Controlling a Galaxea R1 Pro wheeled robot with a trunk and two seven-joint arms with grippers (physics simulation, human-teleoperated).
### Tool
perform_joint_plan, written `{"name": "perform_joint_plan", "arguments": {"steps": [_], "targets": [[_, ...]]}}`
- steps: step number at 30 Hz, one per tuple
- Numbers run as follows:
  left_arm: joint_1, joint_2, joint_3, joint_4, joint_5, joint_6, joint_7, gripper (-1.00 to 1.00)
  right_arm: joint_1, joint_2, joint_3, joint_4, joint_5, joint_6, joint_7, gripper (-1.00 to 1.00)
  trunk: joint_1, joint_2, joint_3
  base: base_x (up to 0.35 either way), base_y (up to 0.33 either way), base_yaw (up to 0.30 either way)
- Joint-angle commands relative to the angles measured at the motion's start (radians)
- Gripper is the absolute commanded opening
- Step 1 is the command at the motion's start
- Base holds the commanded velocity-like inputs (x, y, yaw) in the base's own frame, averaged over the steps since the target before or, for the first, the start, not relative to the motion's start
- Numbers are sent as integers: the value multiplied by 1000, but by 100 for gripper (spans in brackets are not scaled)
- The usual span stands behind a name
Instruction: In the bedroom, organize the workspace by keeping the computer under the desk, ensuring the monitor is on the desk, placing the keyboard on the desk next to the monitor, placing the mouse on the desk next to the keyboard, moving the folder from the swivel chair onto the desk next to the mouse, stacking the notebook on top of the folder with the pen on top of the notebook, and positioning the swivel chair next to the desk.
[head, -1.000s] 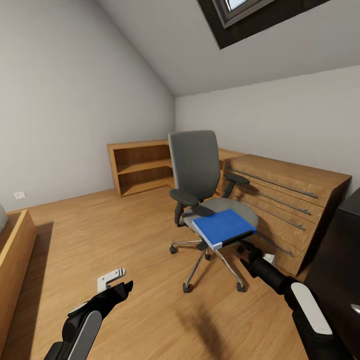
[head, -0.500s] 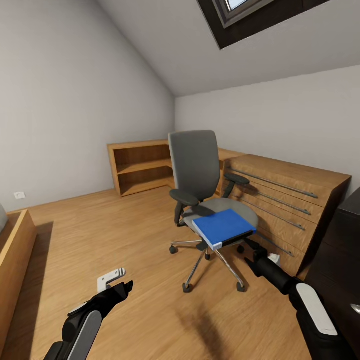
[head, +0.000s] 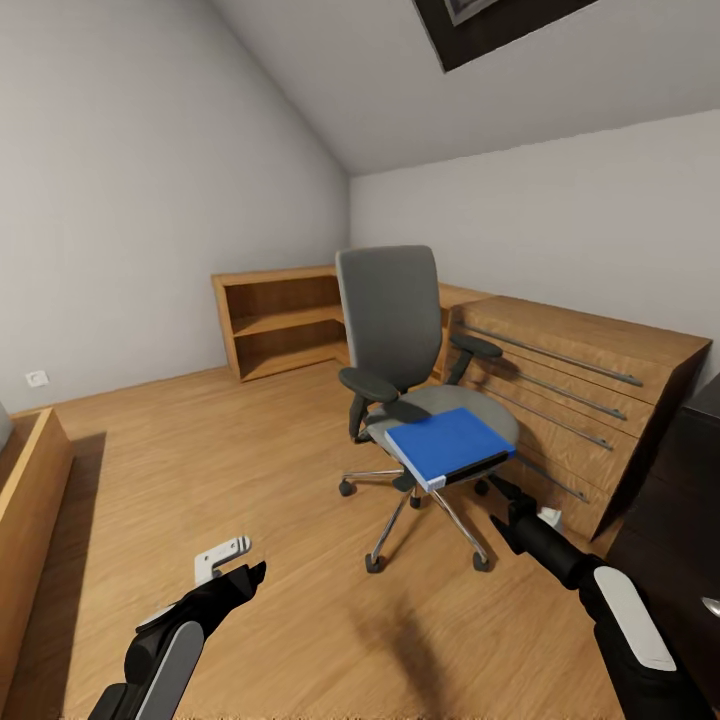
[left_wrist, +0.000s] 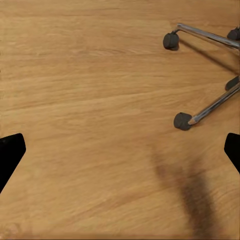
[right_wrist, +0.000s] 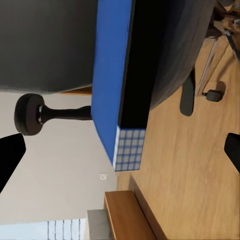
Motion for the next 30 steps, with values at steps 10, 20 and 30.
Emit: {"name": "perform_joint_plan", "arguments": {"steps": [10,20,30], "targets": [[-1,0,-1,-1,10,2,9,100,-1,1,1,0,1,6,2,100,3,-2,-28,0,0,0],[-1,0,-1,1,11,1,-3,100,-1,3,1,2,3,5,2,100,3,-2,-28,39,17,0],[-1,0,-1,2,11,0,-3,100,-1,3,2,2,3,3,1,100,3,-2,-28,76,29,0]]}}
